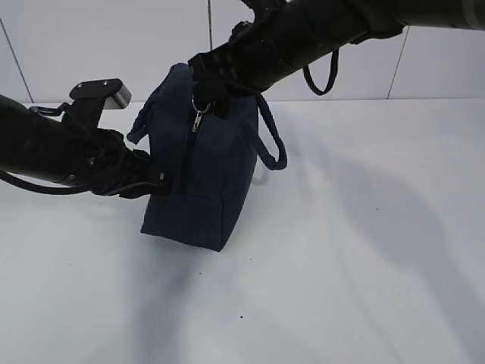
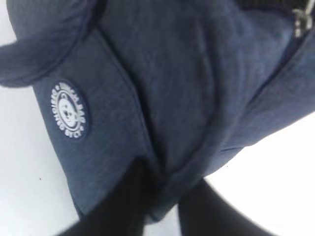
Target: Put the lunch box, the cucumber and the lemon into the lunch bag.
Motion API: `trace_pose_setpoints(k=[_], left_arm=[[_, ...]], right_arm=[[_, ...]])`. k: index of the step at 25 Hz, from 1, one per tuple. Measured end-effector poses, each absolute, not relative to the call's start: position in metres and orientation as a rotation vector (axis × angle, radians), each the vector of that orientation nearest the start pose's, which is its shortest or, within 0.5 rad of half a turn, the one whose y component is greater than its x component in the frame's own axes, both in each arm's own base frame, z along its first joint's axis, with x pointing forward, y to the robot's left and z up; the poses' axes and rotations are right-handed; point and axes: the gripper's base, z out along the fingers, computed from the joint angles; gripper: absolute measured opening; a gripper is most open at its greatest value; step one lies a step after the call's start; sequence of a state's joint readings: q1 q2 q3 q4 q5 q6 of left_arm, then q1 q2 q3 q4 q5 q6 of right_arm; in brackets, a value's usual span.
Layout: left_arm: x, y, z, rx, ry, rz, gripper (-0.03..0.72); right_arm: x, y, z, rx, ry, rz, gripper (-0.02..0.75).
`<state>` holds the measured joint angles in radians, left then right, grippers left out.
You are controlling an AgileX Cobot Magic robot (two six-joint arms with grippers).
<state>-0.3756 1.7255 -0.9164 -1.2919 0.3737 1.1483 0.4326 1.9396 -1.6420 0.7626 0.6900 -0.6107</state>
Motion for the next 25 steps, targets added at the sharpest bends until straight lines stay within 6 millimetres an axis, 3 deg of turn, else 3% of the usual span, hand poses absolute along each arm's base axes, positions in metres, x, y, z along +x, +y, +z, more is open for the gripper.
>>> trace_pose_setpoints(k=[2, 4, 25], left_arm=[[0.3064, -0.1553, 0.1841, 0.469, 2.389, -0.663, 0.042], [0.3064, -0.1553, 0.1842, 0.467, 2.389, -0.664, 0.012], [0.2968, -0.1555, 0.1761, 0.468, 2.432, -0.720, 0.001]], right_arm=[[0.3895, 0.2239, 0.2860, -0.704, 2.236, 0.755, 0.000], [0.3898, 0.2239, 0.2862, -0.701, 2.233, 0.754, 0.000], [0.3934, 0.2252, 0.2870, -0.680, 2.194, 0.721, 0.000]])
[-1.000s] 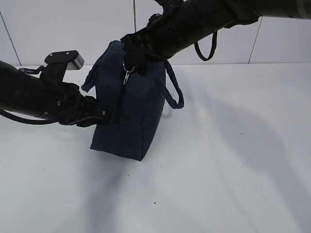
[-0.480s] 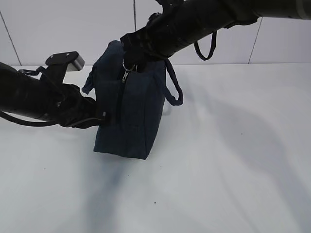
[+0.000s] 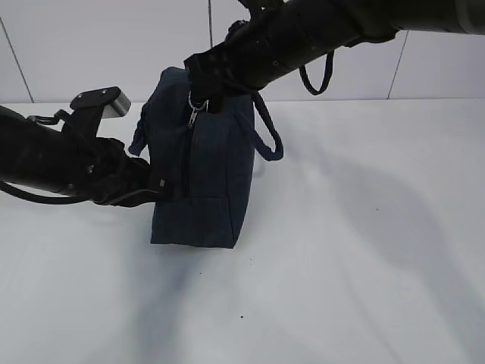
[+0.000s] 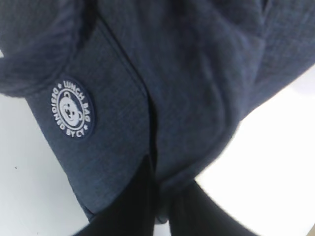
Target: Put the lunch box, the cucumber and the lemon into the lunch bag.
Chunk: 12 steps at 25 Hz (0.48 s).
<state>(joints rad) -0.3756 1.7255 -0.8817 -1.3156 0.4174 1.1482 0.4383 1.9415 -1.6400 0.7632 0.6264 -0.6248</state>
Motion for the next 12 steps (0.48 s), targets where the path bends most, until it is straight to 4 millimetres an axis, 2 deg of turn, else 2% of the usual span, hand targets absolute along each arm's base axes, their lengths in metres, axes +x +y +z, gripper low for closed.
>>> trace_pose_setpoints(k=[12], left_arm=[[0.294, -0.156, 0.174, 0.528, 2.439, -0.719, 0.000]], right_arm=[[0.404, 0.223, 0.293, -0.601, 2.099, 0.645, 0.000]])
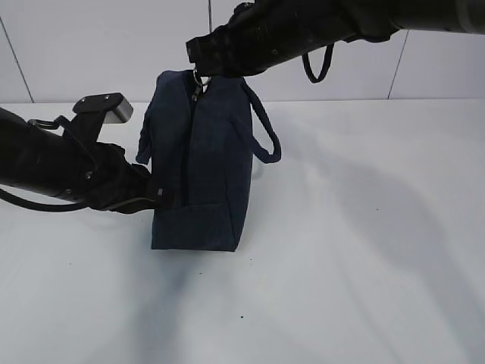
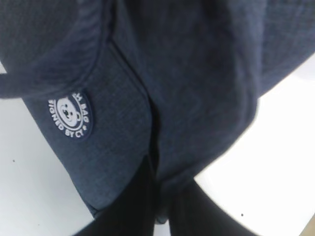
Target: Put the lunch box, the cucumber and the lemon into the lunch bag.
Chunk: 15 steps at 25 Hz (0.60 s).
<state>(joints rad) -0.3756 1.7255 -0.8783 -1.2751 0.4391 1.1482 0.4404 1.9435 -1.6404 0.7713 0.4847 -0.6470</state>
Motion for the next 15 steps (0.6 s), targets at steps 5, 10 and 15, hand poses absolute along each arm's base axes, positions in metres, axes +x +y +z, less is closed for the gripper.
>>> trace_pose_setpoints(k=[5, 10, 15], left_arm=[[0.2922, -0.1566, 0.1742, 0.552, 2.443, -0.733, 0.000], [0.2883, -0.1585, 0.1740, 0.602, 2.452, -0.771, 0.000], [0.2840, -0.1602, 0.1735, 0.634, 2.471, -0.816, 0.000]], right_arm=[[0.4070, 0.2220, 0.2950, -0.585, 2.065, 0.618, 0.000], [0.4092, 0.2210, 0.2965, -0.582, 2.037, 0.590, 0.000], [0.4113, 0.2188, 0.2975, -0.586, 2.019, 0.566, 0.000]])
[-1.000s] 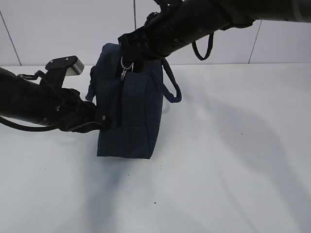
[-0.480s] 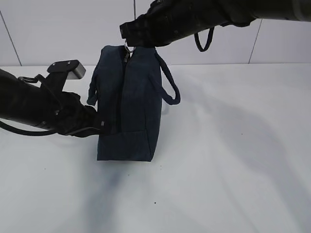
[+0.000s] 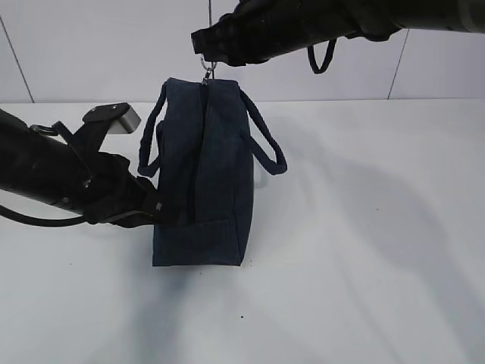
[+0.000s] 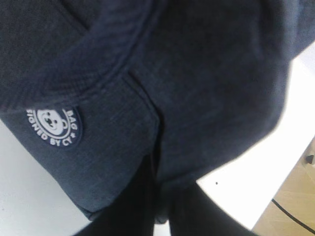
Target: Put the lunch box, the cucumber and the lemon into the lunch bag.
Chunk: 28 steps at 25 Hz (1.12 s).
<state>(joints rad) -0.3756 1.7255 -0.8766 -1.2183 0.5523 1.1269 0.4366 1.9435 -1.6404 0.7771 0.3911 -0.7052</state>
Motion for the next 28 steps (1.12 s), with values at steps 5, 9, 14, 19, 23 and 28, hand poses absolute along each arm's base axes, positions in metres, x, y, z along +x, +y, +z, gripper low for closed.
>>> trace_pose_setpoints(k=[5, 9, 14, 19, 23, 28], left_arm=[[0.281, -0.160, 0.172, 0.652, 2.506, -0.823, 0.000], [0.277, -0.159, 0.171, 0.679, 2.542, -0.836, 0.000], [0.273, -0.160, 0.170, 0.699, 2.569, -0.866, 0.000], [0.271, -0.158, 0.168, 0.719, 2.603, -0.854, -0.001], [0.269, -0.158, 0.168, 0.726, 2.615, -0.863, -0.001], [0.268, -0.158, 0.168, 0.734, 2.623, -0.868, -0.001]], right_arm=[[0.415, 0.212, 0.297, -0.572, 2.020, 0.553, 0.000], [0.419, 0.207, 0.294, -0.557, 2.031, 0.547, 0.000], [0.422, 0.207, 0.286, -0.556, 2.046, 0.546, 0.000], [0.427, 0.209, 0.275, -0.549, 2.065, 0.542, 0.000], [0.436, 0.212, 0.265, -0.545, 2.072, 0.536, 0.000], [0.449, 0.218, 0.262, -0.549, 2.051, 0.534, 0.000]])
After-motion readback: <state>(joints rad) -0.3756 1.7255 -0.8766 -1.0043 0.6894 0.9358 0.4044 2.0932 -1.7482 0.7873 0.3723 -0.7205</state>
